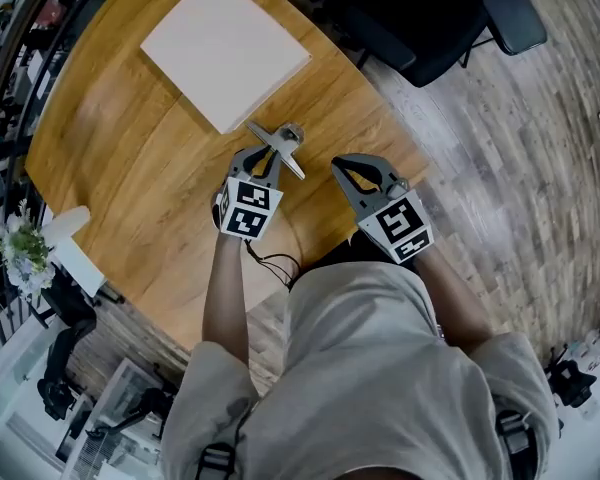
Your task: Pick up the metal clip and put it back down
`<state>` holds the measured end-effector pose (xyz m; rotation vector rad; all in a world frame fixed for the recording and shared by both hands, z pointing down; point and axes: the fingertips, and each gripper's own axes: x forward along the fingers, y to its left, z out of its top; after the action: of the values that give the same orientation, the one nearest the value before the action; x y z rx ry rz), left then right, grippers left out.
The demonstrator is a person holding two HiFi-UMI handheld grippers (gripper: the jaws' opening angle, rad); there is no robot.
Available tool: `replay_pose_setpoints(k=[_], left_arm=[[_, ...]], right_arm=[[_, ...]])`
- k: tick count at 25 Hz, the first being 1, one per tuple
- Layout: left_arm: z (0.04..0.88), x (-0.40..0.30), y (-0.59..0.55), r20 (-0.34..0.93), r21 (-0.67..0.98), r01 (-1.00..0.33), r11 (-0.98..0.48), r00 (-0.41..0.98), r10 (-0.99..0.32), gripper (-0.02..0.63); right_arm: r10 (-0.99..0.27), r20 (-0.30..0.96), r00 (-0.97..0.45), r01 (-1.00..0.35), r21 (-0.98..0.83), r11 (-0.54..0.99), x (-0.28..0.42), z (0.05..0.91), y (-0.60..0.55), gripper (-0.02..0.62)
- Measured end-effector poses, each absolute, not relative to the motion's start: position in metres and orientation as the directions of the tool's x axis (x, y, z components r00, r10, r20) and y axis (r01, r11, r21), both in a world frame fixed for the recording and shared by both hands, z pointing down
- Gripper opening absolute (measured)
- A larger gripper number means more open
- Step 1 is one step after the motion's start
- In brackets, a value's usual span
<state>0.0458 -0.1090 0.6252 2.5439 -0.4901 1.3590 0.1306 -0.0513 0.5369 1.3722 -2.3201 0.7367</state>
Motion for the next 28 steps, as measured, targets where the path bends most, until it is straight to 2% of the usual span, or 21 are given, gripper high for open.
replay_pose_setpoints(k=[3,5,8,14,18,28], left_arm=[[0.636,0.043,-0.111,0.864,-0.021,-0.276,-0.961,0.479,-0.156,0.045],[0.645,0.041,-0.112,0.881,-0.048,-0.207,-0.977,0.452,-0.139,0.130],[0.656,0.039,-0.115,0.895,-0.057,-0.150,-0.987,0.430,-0.117,0.161],[0.656,0.060,-0.108,0.856,0.117,-0.217,-0.969,0.516,-0.012,0.279],[0.662,0.065,-0.109,0.864,0.111,-0.247,-0.963,0.503,-0.029,0.331],[0.679,0.078,-0.112,0.889,0.066,-0.251,-0.966,0.454,-0.057,0.347]], right_arm=[[-0.695,0.542,-0.472,-0.881,-0.258,0.397,0.131,0.541,-0.055,0.027],[-0.691,0.547,-0.473,-0.880,-0.259,0.398,0.130,0.544,-0.055,0.027],[-0.682,0.554,-0.478,-0.877,-0.263,0.401,0.127,0.549,-0.056,0.028],[-0.665,0.568,-0.485,-0.873,-0.273,0.404,0.125,0.558,-0.056,0.027],[-0.656,0.572,-0.492,-0.869,-0.278,0.409,0.124,0.560,-0.054,0.028],[-0.659,0.579,-0.480,-0.877,-0.287,0.386,0.136,0.566,-0.048,0.028]])
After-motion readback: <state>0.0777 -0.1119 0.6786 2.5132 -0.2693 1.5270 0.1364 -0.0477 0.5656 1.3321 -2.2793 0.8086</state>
